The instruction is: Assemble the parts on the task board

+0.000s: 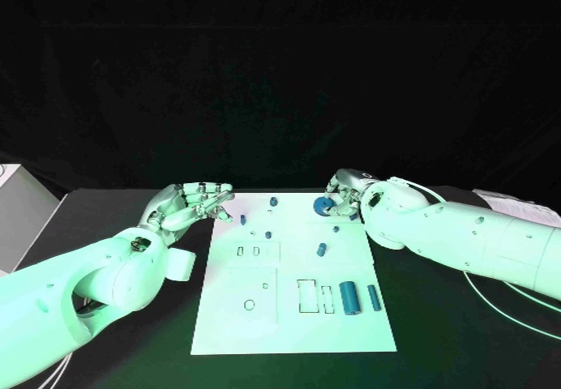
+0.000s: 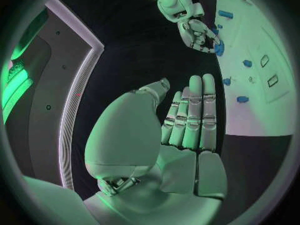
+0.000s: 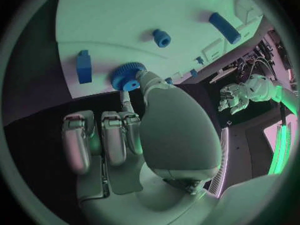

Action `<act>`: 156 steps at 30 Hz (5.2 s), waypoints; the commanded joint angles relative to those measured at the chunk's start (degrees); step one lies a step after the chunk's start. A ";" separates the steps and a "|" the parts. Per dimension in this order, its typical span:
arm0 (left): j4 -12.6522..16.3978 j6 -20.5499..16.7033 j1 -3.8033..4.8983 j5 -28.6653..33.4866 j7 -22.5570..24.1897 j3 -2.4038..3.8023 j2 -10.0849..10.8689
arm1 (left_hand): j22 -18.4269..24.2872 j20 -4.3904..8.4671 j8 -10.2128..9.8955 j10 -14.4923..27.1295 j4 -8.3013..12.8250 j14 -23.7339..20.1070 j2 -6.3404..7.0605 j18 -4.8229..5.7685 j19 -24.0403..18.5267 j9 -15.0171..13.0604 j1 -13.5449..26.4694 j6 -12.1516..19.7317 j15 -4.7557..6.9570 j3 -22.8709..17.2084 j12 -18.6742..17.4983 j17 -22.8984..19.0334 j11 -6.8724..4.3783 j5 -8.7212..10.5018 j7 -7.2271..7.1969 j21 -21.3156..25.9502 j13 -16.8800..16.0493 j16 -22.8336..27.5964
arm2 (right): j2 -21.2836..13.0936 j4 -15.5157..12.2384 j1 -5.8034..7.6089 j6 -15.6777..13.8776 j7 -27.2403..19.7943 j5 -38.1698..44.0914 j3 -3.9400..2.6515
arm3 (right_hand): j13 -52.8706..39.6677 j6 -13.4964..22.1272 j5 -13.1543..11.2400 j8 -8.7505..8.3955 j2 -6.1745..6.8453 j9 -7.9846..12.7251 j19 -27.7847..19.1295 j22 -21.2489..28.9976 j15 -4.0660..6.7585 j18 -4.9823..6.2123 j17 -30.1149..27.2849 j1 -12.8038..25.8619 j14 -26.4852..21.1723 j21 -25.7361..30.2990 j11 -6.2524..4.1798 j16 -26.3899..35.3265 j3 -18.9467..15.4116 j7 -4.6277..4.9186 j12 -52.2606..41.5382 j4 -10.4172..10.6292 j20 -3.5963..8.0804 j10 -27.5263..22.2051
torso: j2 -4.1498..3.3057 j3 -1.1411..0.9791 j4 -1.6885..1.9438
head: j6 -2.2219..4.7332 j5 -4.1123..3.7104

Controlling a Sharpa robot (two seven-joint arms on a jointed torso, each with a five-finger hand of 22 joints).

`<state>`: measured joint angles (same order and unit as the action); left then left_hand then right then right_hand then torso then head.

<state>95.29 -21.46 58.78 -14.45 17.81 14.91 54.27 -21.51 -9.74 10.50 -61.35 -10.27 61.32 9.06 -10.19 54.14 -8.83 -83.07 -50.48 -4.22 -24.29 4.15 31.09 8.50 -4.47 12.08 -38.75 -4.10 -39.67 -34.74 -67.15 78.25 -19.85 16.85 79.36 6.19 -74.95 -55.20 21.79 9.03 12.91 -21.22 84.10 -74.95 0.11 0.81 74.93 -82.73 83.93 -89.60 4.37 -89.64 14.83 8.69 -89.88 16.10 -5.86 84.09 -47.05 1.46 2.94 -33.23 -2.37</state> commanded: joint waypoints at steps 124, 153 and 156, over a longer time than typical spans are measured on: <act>-0.02 0.52 0.03 -0.78 -0.31 0.05 -0.38 | -0.48 0.07 0.31 -0.17 0.40 -0.62 -0.09 -0.16 -0.84 -0.17 0.34 -0.28 -0.08 -0.77 -0.32 0.03 0.03 -0.05 0.06 -0.86 0.09 -0.57 | 8.05 -2.69 -3.13 -4.86 -0.85 10.32 1.26 | -15.05 0.86 -3.86 -1.33 -4.16 0.47 5.90 -15.05 -0.43 -0.81 15.07 13.23 6.07 -0.40 0.17 -0.36 -2.75 0.43 -0.12 0.62 -0.43 5.91 | -0.26 0.08 0.18 | -0.89 0.88; -2.30 1.37 -0.35 -0.78 -0.04 0.03 -1.08 | -0.90 0.05 0.51 -0.88 0.59 -0.75 0.00 -0.16 -1.27 -0.33 0.45 -0.60 -0.07 -1.08 0.02 0.00 -0.03 -0.03 0.08 -1.49 -0.05 -0.90 | -12.18 -8.84 -0.07 -3.22 -23.07 -13.15 0.15 | -14.10 1.90 -5.76 -2.33 0.62 1.03 5.90 -15.05 -0.46 -0.81 15.07 -1.58 6.07 -0.40 0.55 -0.36 2.47 1.03 0.85 -5.17 -0.32 4.85 | 1.20 -1.27 -1.78 | -0.45 0.30; -2.39 1.45 -0.49 -0.78 -0.03 0.03 -1.19 | -0.90 0.05 0.51 -0.88 0.59 -0.75 0.00 -0.16 -1.27 -0.33 0.45 -0.60 -0.07 -1.08 0.02 0.00 -0.03 -0.03 0.08 -1.49 -0.05 -0.90 | -12.89 -7.56 -0.09 -1.99 -23.58 -12.87 0.16 | -13.87 2.65 -5.72 -2.80 0.87 1.22 5.90 -15.05 -0.74 -0.81 15.07 -1.73 6.07 -0.40 0.75 -0.36 2.54 1.29 1.09 -5.29 -0.50 4.59 | 1.26 -1.50 -1.87 | -0.72 0.22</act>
<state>92.87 -21.19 58.38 -15.04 17.22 14.90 53.24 -22.32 -9.61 10.78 -61.88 -9.55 60.89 9.06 -10.18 53.23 -9.10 -83.07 -50.69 -4.22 -25.00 4.16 31.04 8.41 -4.47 12.29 -39.86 -4.06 -40.37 -47.52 -75.14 78.17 -25.93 -2.71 68.52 6.36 -74.94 -52.85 15.87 6.49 13.74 -20.05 84.10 -74.90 -0.30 0.82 74.92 -84.17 83.93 -89.87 4.70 -89.63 17.32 9.98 -89.06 11.19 -6.27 84.03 -45.92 0.30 1.33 -33.74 -2.08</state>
